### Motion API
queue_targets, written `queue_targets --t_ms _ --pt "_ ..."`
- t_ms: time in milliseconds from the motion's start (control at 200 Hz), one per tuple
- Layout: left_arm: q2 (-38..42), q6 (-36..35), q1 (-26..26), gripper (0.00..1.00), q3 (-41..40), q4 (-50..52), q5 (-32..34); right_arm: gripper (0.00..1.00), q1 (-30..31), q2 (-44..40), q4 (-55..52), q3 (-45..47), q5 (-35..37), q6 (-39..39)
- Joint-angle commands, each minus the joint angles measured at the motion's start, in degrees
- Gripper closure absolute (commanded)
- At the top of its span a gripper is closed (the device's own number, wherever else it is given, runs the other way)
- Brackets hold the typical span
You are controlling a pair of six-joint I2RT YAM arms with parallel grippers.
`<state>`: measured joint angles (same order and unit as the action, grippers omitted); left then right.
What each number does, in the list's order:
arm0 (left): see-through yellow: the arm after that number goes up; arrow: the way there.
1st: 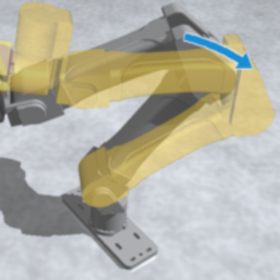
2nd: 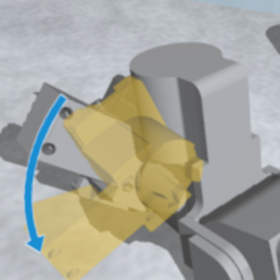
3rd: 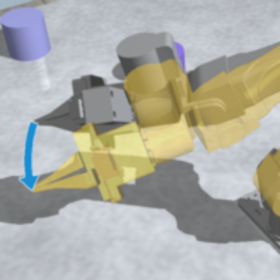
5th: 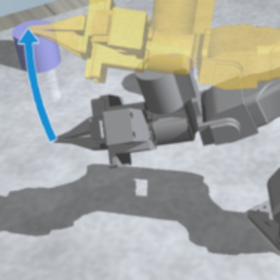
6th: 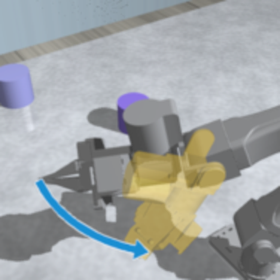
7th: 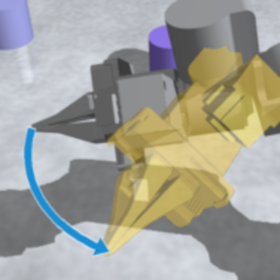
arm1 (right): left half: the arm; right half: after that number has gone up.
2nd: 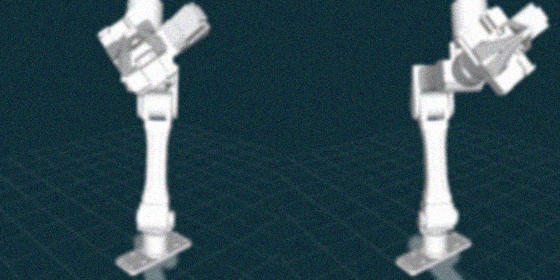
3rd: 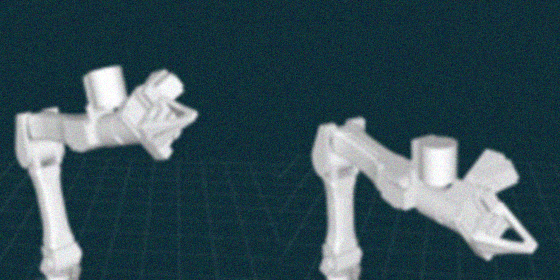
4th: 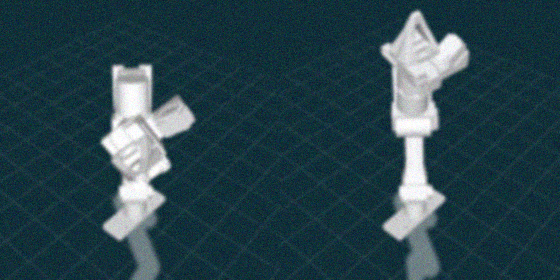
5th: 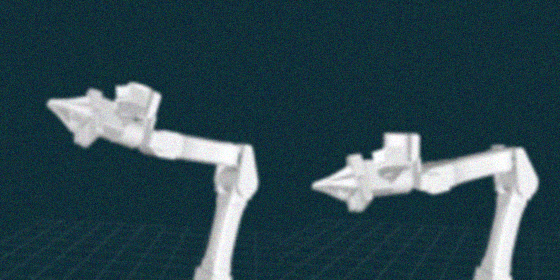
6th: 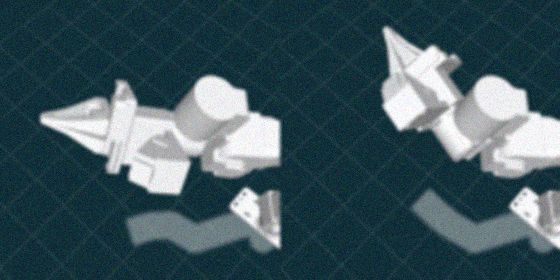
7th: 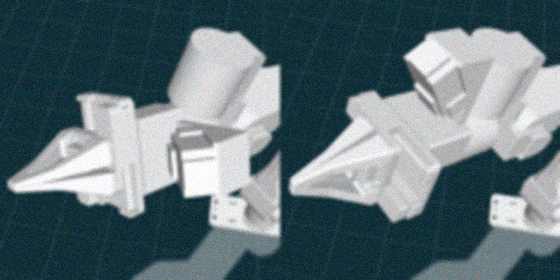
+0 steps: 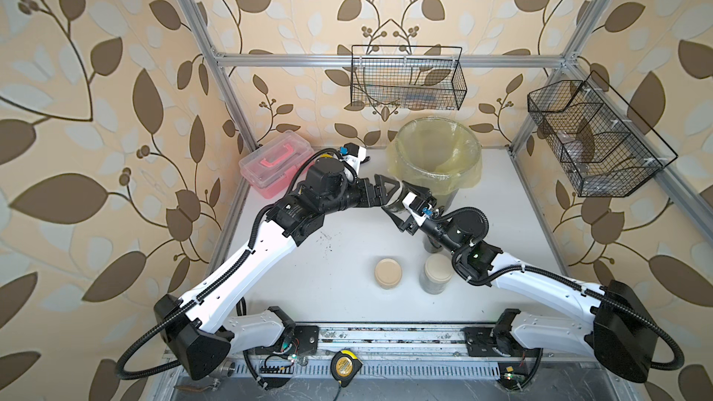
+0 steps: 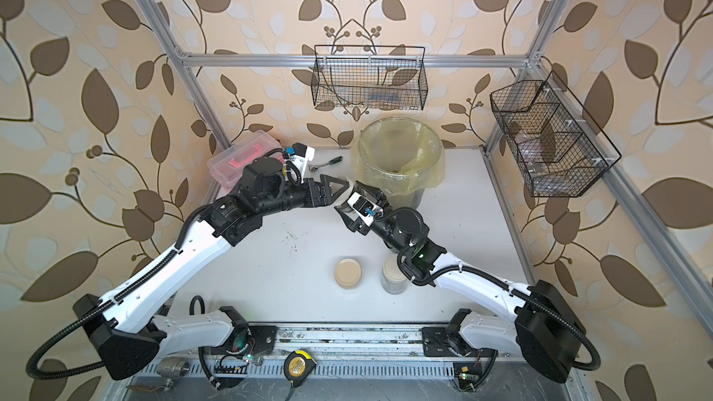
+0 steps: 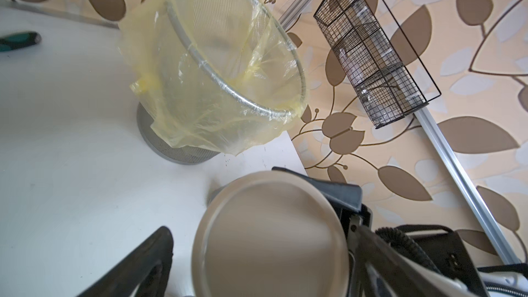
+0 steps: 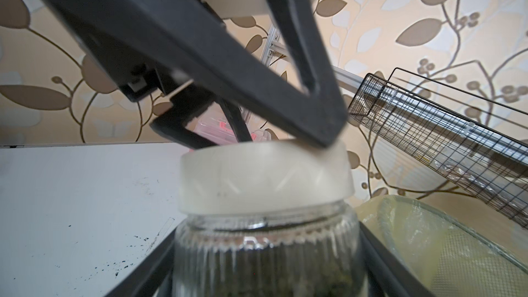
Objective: Empty moldy tea leaves from jars
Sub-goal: Unscrew the lid from the jar.
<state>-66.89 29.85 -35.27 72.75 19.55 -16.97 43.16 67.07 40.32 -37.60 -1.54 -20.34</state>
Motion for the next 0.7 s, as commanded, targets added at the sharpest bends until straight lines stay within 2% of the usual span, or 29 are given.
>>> queue_targets --t_ms 0,80,170,270,490,695 --pt "6.0 -16.3 -0.2 0.01 1.1 2.3 3.1 0.65 -1.0 -4.2 4.2 1.1 -1.9 2.8" --pt "8.7 -27.5 -0.2 0.01 -0.4 3.1 1.9 0.65 -2.0 -6.1 3.2 2.1 -4.1 3.3" --pt "11.1 -40.2 -0.2 0.01 -3.5 2.8 -4.2 0.65 -3.2 -7.7 1.3 2.6 -6.8 3.4" --pt "12.0 -48.9 -0.2 0.01 -5.7 1.5 -10.0 0.65 -3.7 -9.3 -0.6 3.0 -8.8 3.0" --pt "6.2 -52.6 -0.2 0.01 -2.6 1.8 -16.3 0.66 -3.5 -10.9 -2.3 2.9 -17.1 2.8" --pt "2.3 -52.2 -0.2 0.01 -1.9 -0.7 -18.8 0.66 -1.6 -10.1 -4.1 2.0 -18.5 0.1"
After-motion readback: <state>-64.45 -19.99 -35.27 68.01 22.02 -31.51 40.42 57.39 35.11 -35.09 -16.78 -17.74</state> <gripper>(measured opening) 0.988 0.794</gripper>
